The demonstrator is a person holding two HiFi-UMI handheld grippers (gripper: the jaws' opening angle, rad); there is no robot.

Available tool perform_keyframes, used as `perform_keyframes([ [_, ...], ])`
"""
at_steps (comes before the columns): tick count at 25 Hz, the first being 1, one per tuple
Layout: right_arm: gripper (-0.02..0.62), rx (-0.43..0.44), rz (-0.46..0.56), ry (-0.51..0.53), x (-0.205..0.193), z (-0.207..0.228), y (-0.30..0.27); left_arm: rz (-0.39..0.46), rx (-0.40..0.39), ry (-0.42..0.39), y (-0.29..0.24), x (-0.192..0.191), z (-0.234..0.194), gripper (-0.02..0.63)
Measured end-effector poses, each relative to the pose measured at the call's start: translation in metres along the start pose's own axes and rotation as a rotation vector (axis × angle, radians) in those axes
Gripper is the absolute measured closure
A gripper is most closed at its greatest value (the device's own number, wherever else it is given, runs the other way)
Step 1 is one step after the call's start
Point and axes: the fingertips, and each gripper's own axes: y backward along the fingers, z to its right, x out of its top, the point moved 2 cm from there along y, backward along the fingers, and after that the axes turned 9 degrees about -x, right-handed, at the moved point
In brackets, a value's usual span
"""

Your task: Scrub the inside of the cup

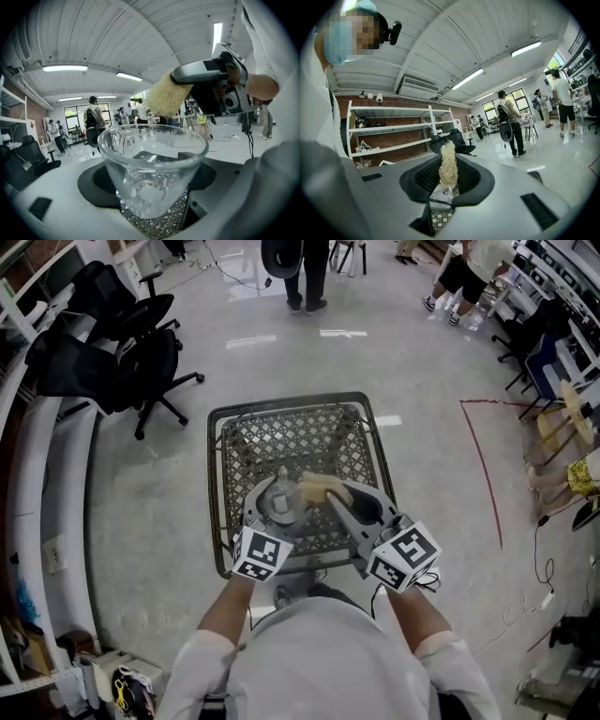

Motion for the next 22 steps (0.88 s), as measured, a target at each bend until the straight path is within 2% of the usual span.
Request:
perform_keyframes([
  [9,0.509,-0.079,-0.041,-0.055,-0.020,0.031,0.012,0.003,0.014,0.070,-0.023,-0.025,-0.015,0.215],
  [22,0.509,-0.172,-0.167,-0.133,-0.072,0.075,0.021,-0.033,-0.033,0.125,-0.073,-0.075,-0.021,0.215],
])
